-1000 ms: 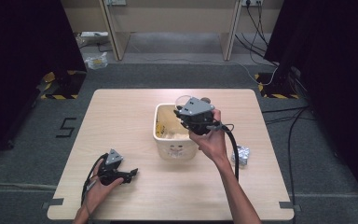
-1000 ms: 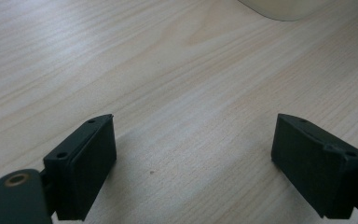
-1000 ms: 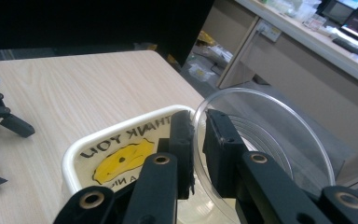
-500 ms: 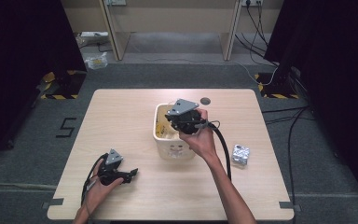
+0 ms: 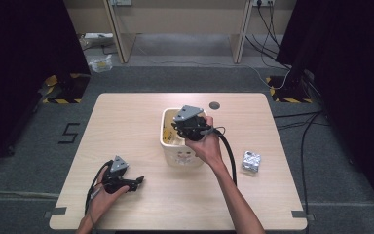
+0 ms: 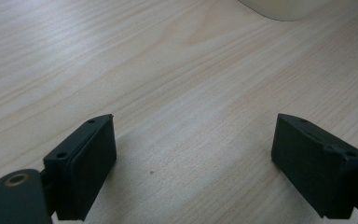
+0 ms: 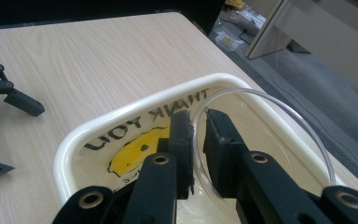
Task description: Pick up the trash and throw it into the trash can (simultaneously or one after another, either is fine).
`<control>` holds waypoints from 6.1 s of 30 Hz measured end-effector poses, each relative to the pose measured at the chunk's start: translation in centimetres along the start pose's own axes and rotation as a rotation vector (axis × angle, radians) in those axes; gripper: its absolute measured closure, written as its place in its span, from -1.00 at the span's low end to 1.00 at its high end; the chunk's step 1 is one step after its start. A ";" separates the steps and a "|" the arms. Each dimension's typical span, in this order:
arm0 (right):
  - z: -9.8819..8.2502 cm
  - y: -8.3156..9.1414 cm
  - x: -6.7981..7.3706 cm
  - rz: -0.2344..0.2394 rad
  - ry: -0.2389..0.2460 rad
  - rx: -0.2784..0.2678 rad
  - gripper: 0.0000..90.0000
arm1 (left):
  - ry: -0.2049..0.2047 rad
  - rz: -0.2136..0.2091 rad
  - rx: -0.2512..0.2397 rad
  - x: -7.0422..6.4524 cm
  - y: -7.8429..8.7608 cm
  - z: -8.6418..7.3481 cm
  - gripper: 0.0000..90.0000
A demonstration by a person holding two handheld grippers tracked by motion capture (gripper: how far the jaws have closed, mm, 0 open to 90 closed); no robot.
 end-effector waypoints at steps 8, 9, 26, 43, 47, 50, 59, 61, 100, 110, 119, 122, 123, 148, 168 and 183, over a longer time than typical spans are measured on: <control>-0.4 -0.6 0.4 0.006 0.011 0.022 0.80 | -0.001 -0.001 -0.001 0.0 0.0 0.0 -0.71; -0.5 -0.6 0.4 0.007 0.005 0.025 0.79 | -0.001 -0.001 -0.001 0.0 0.0 0.0 -0.71; -0.4 0.9 -0.7 -0.060 -0.070 -0.003 0.13 | -0.001 -0.001 -0.001 0.0 0.0 0.0 -0.71; -2.9 7.7 -4.7 -0.188 -0.177 -0.054 -0.14 | 0.001 -0.001 -0.002 0.0 0.0 0.0 -0.71; -4.5 9.0 -5.7 -0.225 -0.213 -0.047 -0.20 | 0.001 -0.001 -0.002 0.0 0.0 0.0 -0.71; -5.3 9.4 -5.9 -0.246 -0.225 -0.044 -0.24 | 0.001 -0.001 -0.002 0.0 0.0 0.0 -0.71; -8.2 10.5 -6.1 -0.281 -0.264 -0.016 -0.31 | -0.002 0.000 0.003 0.0 0.0 0.0 -0.71; -9.0 10.6 -6.3 -0.285 -0.279 -0.008 -0.33 | -0.001 0.000 0.003 0.0 0.0 0.0 -0.71; -18.9 9.1 -6.1 -0.402 -0.447 0.220 -0.46 | -0.001 0.000 0.001 0.0 0.0 0.0 -0.71; -20.8 8.1 -6.1 -0.412 -0.486 0.273 -0.46 | -0.001 0.000 0.000 0.0 0.0 0.0 -0.71; -22.2 7.6 -6.2 -0.427 -0.515 0.313 -0.46 | -0.001 0.000 0.001 0.0 0.0 0.0 -0.71; -22.7 7.6 -6.3 -0.434 -0.530 0.322 -0.46 | -0.003 0.000 0.002 0.0 0.0 0.0 -0.71; -22.9 7.6 -6.3 -0.437 -0.536 0.325 -0.47 | -0.003 0.001 0.001 0.0 0.0 0.0 -0.71; -25.4 6.6 -6.1 -0.403 -0.614 0.355 -0.38 | -0.004 0.001 -0.003 0.0 0.0 0.0 -0.70; -25.3 6.5 -6.2 -0.389 -0.599 0.341 -0.24 | -0.005 -0.002 -0.002 0.0 0.0 0.0 -0.69; -24.3 7.6 -6.7 -0.402 -0.594 0.286 -0.24 | -0.005 -0.002 -0.002 0.0 0.0 0.0 -0.69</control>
Point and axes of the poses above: each handheld gripper's, and its own axes: y roughly backward along the jaws, z roughly out of its top, x roughly to its left, the point moved 3 cm from there along -y, roughly forward along the jaws, and after that the axes turned 7 degrees about -z, right-handed, at the moved point
